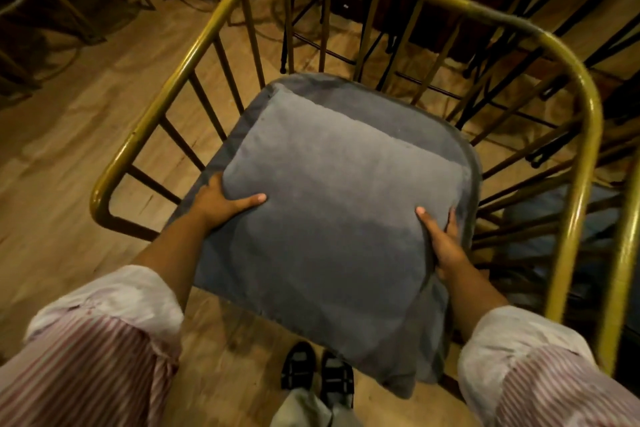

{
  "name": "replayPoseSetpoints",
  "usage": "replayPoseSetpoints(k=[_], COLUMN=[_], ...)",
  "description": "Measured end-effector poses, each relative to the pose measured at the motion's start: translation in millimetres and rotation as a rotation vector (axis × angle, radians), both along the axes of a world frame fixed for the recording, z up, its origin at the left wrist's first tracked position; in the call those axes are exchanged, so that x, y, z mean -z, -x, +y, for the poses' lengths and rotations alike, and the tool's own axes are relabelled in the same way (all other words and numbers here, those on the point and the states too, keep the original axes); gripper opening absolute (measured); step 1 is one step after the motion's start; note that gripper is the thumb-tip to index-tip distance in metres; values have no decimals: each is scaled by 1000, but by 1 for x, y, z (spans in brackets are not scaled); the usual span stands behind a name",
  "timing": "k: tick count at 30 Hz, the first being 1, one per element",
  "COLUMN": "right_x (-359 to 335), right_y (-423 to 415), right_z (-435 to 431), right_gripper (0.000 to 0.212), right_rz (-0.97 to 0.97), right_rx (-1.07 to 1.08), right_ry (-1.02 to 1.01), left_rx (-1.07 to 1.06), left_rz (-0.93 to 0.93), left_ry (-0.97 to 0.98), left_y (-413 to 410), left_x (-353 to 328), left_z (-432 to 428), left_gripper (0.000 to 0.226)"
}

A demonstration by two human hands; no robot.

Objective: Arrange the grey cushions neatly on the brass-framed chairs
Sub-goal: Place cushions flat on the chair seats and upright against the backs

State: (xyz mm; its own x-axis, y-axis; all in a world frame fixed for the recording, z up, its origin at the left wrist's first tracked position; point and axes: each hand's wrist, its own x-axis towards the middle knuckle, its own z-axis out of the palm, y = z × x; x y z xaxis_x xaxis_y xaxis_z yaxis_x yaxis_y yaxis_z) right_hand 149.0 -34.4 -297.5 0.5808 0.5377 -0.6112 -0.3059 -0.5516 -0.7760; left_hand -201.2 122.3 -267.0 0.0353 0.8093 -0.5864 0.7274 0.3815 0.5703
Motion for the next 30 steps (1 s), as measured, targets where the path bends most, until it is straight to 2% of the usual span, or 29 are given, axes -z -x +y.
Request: replayPoseSetpoints(k=[3, 6, 10, 15, 18, 21, 24, 28, 30], right_x=[8, 13, 8, -6, -8, -1, 8, -1, -15], right_y=[5, 3, 3, 6, 10, 14, 17, 28, 35], right_z=[-10, -11, -9, -17, -22, -23, -23, -22, -22], right_gripper=[140, 149, 140, 136, 130, 108, 105, 94, 85], right_rz=[55, 62, 23, 69, 69, 6, -42, -153, -203], right_rx=[33, 3, -4, 32, 8, -35, -49, -47, -90], right_ry=[-29, -24, -57, -65, -33, 27, 80, 164, 212], left_rx=[23, 54, 31, 20, -1, -5, 8, 59, 92], left_rz=[-12, -82, -141, -115, -107, -77, -58, 56, 105], left_ry=[25, 48, 46, 32, 47, 59, 69, 49, 27], left_y=[4, 1, -3, 2, 7, 8, 8, 5, 0], left_x=[1, -1, -2, -17, -17, -10, -7, -11, -19], left_z=[11, 16, 15, 2, -12, -24, -25, -27, -31], left_gripper=[134, 125, 110, 115, 107, 107, 124, 118, 108])
